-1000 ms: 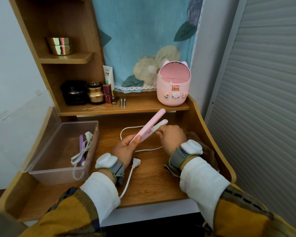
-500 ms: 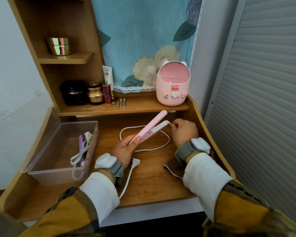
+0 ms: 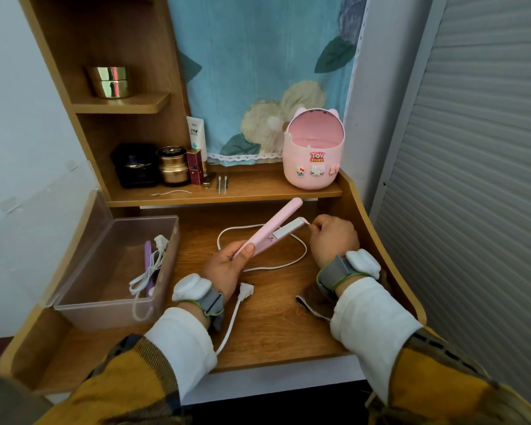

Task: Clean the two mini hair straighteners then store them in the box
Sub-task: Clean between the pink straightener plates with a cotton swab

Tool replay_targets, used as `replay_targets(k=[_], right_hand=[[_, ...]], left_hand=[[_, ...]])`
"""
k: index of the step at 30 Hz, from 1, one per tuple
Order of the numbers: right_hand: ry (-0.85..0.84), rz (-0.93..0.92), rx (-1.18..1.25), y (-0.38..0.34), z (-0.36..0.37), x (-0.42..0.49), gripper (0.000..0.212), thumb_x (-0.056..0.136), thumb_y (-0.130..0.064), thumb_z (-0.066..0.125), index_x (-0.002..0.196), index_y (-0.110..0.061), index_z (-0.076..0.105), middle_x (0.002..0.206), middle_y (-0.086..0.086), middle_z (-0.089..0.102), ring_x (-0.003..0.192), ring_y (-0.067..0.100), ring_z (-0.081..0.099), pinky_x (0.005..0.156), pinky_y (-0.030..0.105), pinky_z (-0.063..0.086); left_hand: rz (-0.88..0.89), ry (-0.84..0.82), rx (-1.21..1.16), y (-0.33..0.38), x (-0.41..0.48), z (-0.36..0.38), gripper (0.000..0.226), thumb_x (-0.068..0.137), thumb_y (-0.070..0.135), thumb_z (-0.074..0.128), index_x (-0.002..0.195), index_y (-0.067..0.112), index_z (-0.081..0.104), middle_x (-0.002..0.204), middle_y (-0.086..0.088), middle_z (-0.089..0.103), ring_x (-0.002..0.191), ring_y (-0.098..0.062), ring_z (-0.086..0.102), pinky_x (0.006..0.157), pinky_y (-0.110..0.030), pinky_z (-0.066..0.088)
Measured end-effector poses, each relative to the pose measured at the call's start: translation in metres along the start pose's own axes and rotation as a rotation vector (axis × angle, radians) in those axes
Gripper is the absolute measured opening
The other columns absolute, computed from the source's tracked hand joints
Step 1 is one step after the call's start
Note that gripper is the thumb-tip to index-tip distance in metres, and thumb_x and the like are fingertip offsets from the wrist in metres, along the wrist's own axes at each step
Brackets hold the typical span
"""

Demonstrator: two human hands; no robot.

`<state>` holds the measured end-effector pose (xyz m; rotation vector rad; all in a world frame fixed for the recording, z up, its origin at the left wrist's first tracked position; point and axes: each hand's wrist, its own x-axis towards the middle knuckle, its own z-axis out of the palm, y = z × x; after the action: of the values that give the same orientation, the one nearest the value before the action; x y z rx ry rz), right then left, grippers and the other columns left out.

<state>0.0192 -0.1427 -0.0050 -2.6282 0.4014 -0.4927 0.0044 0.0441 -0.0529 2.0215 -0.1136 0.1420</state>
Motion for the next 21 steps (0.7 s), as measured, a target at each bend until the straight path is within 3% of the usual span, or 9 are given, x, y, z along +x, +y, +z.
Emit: replay_targets(k=[8,12,18,21], right_hand=[[0.005,-0.160,0.044,-0.004,0.015,-0.022,0.025,0.096,-0.026,0.045,0.106,-0.016,0.066,0.102,0.006,0.067,0.094,0.025,0.061,0.079,0.032,0.049],[0.056,-0.066,0.055,0.001,0.016,-0.012,0.023,0.096,-0.026,0.045,0.102,-0.016,0.066,0.100,0.006,0.067,0.093,0.025,0.060,0.076,0.030,0.045],[-0.047,-0.264,0.070,0.001,0.026,-0.029,0.019,0.095,-0.026,0.048,0.095,-0.017,0.065,0.089,0.003,0.065,0.083,0.021,0.059,0.067,0.025,0.039],[0.038,-0.236,0.130,0.005,0.026,-0.028,0.020,0.095,-0.026,0.048,0.091,-0.017,0.065,0.087,0.004,0.065,0.079,0.021,0.058,0.066,0.027,0.042]], left_hand=[[0.007,0.002,-0.042,-0.002,0.000,0.002,0.030,0.096,0.039,0.042,0.116,0.025,0.061,0.072,0.012,0.053,0.067,-0.008,0.048,0.060,-0.024,0.036],[-0.014,-0.011,-0.040,-0.002,0.001,0.001,0.027,0.096,0.041,0.041,0.110,0.029,0.061,0.071,0.006,0.053,0.067,-0.012,0.048,0.063,-0.027,0.037],[-0.046,0.046,-0.165,-0.001,0.000,0.001,0.023,0.097,0.038,0.040,0.091,0.029,0.061,0.065,0.002,0.050,0.058,-0.011,0.044,0.054,-0.020,0.033],[-0.045,0.064,-0.168,0.002,-0.001,0.001,0.022,0.097,0.038,0.040,0.089,0.030,0.060,0.065,0.003,0.049,0.057,-0.010,0.043,0.052,-0.019,0.032]])
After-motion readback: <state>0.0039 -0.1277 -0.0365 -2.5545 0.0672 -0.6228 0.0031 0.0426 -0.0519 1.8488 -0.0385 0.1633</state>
